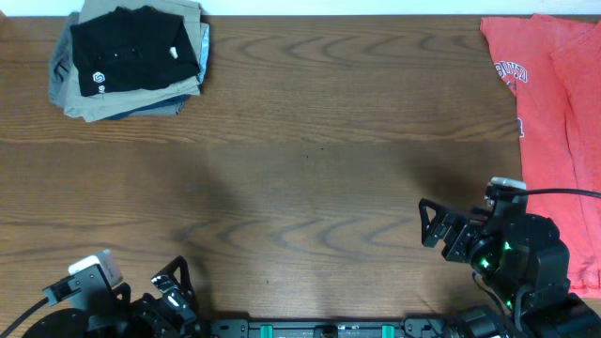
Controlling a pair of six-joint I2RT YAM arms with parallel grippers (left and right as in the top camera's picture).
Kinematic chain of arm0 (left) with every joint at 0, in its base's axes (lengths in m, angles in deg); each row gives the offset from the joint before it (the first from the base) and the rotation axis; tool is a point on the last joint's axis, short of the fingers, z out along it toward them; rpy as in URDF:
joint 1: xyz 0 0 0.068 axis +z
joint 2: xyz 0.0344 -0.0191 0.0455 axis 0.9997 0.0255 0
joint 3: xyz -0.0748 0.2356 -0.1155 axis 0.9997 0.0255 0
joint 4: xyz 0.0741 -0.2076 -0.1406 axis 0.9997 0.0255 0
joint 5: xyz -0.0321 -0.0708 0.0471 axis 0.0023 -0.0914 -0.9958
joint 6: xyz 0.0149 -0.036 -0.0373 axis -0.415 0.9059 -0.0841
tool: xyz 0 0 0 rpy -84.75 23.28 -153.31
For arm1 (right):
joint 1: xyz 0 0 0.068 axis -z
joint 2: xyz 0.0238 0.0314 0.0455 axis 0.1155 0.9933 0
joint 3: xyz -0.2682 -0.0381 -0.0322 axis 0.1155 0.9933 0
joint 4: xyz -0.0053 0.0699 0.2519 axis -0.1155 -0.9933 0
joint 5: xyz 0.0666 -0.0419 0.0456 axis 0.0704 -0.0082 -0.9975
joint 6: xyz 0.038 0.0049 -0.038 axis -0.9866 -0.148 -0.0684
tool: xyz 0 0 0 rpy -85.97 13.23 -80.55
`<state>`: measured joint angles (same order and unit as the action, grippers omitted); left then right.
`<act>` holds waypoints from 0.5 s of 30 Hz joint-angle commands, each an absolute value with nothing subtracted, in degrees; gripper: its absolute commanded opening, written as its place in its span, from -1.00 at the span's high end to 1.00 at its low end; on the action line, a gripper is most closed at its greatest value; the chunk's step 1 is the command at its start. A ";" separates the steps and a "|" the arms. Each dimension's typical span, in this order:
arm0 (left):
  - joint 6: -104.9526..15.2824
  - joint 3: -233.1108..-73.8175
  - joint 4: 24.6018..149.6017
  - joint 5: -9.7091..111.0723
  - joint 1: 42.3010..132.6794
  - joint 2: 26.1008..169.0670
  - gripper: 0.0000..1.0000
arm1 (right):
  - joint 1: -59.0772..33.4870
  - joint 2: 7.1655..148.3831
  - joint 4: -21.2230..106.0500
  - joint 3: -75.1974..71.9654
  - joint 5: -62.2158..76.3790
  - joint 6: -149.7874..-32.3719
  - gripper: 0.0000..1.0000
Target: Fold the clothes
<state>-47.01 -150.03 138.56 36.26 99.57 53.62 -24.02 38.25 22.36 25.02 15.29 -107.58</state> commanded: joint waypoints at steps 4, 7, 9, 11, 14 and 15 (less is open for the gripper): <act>-47.97 -149.66 139.96 36.58 99.44 53.64 -0.96 | -24.70 38.42 26.73 25.58 17.23 -109.55 -0.99; -47.97 -149.66 139.96 36.58 99.44 53.64 -0.96 | -24.67 38.42 28.72 25.58 17.37 -109.48 -0.99; -47.97 -149.66 139.96 36.56 99.44 53.64 -0.96 | -24.70 38.42 27.80 25.58 17.28 -109.48 -0.98; -47.97 -149.66 139.96 36.58 99.44 53.64 -0.96 | -24.70 38.42 26.58 25.58 17.28 -109.48 -0.99; -47.97 -149.66 139.96 36.56 99.44 53.64 -0.96 | -24.70 38.42 24.13 25.58 17.28 -109.48 -0.98; -47.97 -149.66 139.96 36.56 99.44 53.64 -0.96 | -24.70 38.42 23.34 25.58 17.28 -109.48 -0.98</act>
